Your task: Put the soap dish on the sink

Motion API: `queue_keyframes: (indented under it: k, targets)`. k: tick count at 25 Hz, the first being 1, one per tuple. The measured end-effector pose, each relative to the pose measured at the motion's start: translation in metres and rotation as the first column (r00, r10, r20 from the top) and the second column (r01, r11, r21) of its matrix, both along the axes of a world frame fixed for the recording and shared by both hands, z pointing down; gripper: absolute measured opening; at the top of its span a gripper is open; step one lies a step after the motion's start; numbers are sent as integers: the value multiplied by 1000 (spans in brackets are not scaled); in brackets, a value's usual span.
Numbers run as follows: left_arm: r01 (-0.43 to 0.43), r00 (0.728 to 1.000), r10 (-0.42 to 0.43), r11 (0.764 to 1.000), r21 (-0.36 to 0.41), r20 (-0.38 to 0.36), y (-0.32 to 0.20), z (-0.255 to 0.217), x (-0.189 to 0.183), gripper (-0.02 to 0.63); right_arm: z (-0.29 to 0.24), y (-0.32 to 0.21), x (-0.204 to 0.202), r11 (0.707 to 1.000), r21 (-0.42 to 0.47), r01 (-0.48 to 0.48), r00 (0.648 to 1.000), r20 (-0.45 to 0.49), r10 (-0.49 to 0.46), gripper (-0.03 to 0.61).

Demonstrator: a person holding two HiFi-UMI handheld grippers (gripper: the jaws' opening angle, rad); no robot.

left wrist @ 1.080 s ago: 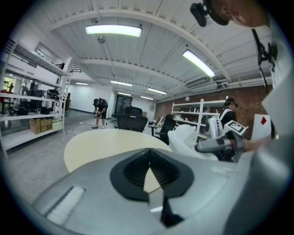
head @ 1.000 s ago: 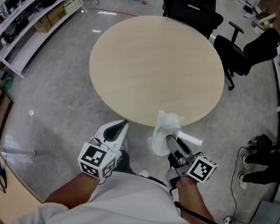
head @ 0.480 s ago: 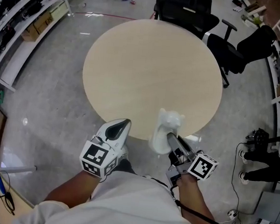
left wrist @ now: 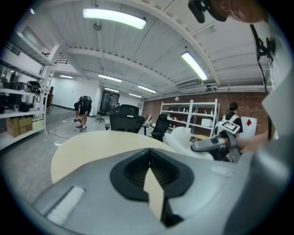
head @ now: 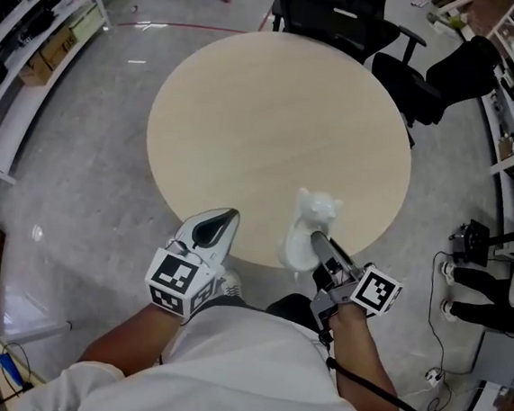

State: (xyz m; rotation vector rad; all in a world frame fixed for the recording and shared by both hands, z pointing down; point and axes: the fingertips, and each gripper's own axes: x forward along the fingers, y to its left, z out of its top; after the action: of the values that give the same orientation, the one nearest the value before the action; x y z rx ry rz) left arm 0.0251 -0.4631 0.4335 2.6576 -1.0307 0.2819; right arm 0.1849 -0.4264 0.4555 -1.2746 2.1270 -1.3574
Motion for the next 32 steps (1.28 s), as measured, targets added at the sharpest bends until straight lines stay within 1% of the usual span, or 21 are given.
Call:
queue_keyframes:
  k: [2, 4, 8, 10, 12, 15, 18, 22, 26, 32]
  targets:
    - [-6, 1000, 5, 999, -49, -15, -2, 7, -1, 8, 8, -7, 1, 999, -32, 0, 1000, 20, 1, 140]
    - [-9, 1000, 7, 997, -76, -17, -1, 14, 2, 8, 24, -12, 5, 997, -77, 12, 999, 33, -10, 140]
    - [2, 1000, -2, 996, -84, 8, -6, 31, 7, 8, 67, -21, 19, 983, -181, 8, 1000, 24, -4, 140]
    - [23, 1000, -21, 996, -91, 21, -9, 40, 6, 8, 85, -25, 25, 973, -231, -2, 1000, 2, 3, 140]
    - [49, 998, -46, 993, -108, 32, -10, 48, 4, 8, 100, -31, 25, 964, -267, 8, 1000, -3, -10, 140]
    - [84, 996, -79, 987, -135, 43, -10, 58, 5, 8, 114, -43, 16, 959, -277, 61, 998, 40, -52, 140]
    - [117, 993, -110, 980, -158, 53, -12, 66, 7, 8, 133, -52, 15, 944, -319, 82, 996, 44, -72, 140]
    - [159, 986, -147, 968, -192, 77, -15, 76, -1, 8, 156, -65, 8, 928, -355, 112, 993, 67, -94, 140]
    - [171, 983, -153, 961, -219, 100, -13, 83, -3, 8, 177, -65, 4, 905, -408, 123, 992, 81, -98, 140]
    - [175, 982, -150, 954, -242, 118, -22, 92, -8, 8, 191, -71, -2, 884, -449, 130, 991, 94, -98, 140]
